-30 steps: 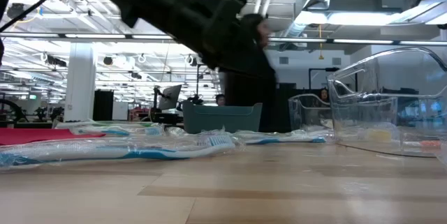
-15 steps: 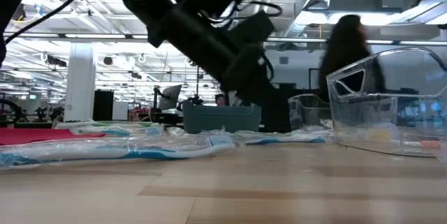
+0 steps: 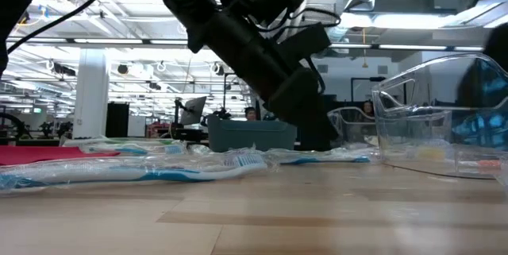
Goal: Pick & Place Toothbrushes
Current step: Put the blue toothbrush into the blue bin
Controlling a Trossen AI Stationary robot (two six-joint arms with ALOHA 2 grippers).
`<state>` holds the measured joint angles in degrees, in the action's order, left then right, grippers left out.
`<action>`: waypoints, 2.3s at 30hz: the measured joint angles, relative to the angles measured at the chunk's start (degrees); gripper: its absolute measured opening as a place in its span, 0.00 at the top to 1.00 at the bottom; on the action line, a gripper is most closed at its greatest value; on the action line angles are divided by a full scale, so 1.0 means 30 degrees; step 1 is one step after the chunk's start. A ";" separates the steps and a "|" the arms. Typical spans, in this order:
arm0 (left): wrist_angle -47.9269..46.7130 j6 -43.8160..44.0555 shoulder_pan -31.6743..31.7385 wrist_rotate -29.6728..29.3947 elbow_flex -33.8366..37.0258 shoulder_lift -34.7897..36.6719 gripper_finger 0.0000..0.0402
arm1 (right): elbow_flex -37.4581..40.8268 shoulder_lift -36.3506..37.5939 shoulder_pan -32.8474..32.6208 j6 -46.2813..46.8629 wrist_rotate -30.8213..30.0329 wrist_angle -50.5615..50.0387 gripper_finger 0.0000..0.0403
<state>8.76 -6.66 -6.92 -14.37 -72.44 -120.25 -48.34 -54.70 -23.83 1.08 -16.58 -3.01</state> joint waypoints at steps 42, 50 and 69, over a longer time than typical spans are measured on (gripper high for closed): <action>-0.4685 0.3174 0.0381 -0.0796 0.0079 0.0103 0.98 | 0.0000 -0.0003 -0.0044 -0.0007 0.0000 -0.0040 0.25; -0.6797 0.3723 -0.0357 -0.1398 0.0754 0.3825 0.98 | 0.0000 -0.0007 -0.0044 0.0000 0.0006 -0.0308 0.25; -0.6638 0.1712 0.4223 0.1335 0.4470 1.3176 0.99 | 0.0007 -0.0015 0.2314 -0.0393 0.0007 -0.0819 0.25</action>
<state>-11.15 -1.52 5.75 -10.37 -59.04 -80.72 -48.31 -54.74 -16.89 -0.10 -16.56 -5.46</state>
